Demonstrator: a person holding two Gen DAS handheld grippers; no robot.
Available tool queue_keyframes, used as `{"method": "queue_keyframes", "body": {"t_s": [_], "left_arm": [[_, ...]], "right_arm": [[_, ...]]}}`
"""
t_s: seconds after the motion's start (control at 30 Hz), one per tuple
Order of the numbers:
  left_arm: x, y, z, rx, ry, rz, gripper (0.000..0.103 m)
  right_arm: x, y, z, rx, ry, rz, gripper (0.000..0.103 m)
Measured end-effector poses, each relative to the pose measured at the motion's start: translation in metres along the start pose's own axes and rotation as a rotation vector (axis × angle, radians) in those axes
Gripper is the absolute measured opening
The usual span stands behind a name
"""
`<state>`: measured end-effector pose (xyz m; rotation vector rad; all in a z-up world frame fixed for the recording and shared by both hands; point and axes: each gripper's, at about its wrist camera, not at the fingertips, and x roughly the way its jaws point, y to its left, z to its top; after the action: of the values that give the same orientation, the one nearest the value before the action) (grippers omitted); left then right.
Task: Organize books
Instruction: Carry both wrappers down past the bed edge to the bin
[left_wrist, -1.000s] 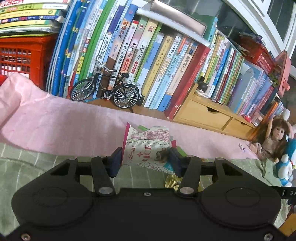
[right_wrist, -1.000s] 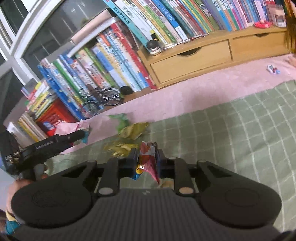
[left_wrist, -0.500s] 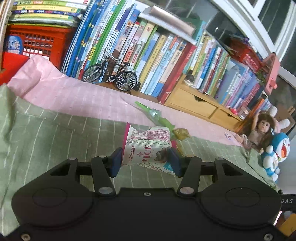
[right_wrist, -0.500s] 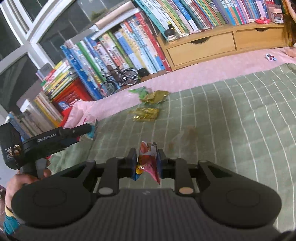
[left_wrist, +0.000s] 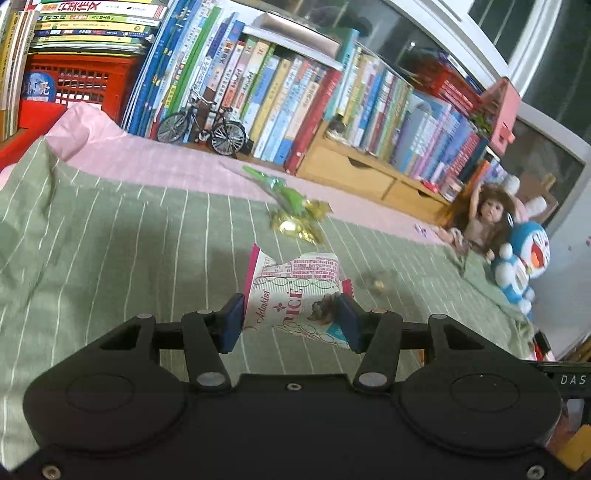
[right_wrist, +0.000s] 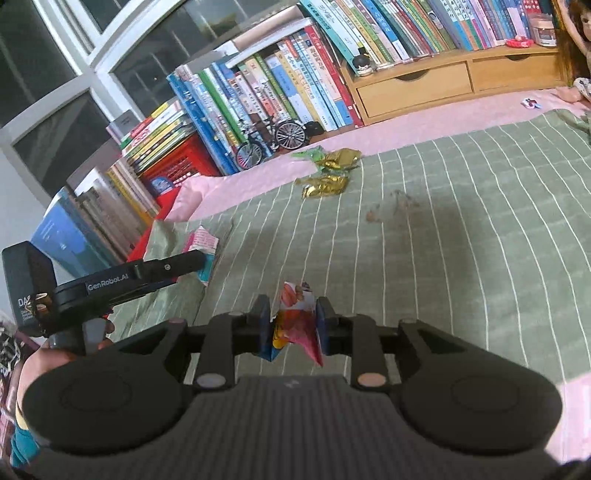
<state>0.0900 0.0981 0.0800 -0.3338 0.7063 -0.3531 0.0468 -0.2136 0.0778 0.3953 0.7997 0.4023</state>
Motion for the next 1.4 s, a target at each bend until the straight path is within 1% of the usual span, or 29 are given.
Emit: {"method": "queue_keyframes", "body": {"t_s": [0.13,0.27,0.6,0.73,0.9,1.0,1.1,1.17,1.2,1.3,1.4], "left_arm": [[-0.014,-0.011,-0.020,0.021,0.017,-0.015,0.051],[-0.030,-0.021,-0.038,0.029,0.026,-0.042,0.051],[-0.066,-0.038,-0.088,0.064,0.025,-0.081,0.051],[-0.074,-0.046,-0.112,0.075,0.047,-0.109,0.051],[-0.096,-0.054,-0.141,0.078,0.023,-0.159,0.051],[-0.109,-0.058,-0.154,0.087,0.007,-0.155,0.051],[-0.121,-0.061,-0.169,0.108,0.018,-0.158,0.051],[-0.129,-0.065,-0.182,0.126,0.022,-0.146,0.051],[-0.132,-0.069,-0.190,0.148,0.034,-0.147,0.051],[-0.135,-0.079,-0.212,0.202,0.117,-0.180,0.051],[-0.135,-0.085,-0.229,0.219,0.164,-0.190,0.051]], "right_arm": [[-0.016,0.000,-0.019,-0.012,-0.001,0.005,0.030],[-0.031,-0.004,-0.036,-0.009,0.000,0.020,0.027],[-0.064,0.001,-0.085,-0.019,0.011,0.072,0.027],[-0.067,0.000,-0.107,-0.012,0.027,0.069,0.027],[-0.067,-0.010,-0.129,0.027,0.066,0.100,0.027],[-0.067,-0.015,-0.140,0.031,0.082,0.103,0.027],[-0.069,-0.020,-0.151,0.041,0.091,0.108,0.027],[-0.069,-0.022,-0.157,0.040,0.099,0.102,0.027],[-0.069,-0.023,-0.161,0.038,0.103,0.096,0.027],[-0.067,-0.027,-0.170,0.029,0.126,0.079,0.027],[-0.062,-0.033,-0.179,0.062,0.147,0.094,0.027]]}}
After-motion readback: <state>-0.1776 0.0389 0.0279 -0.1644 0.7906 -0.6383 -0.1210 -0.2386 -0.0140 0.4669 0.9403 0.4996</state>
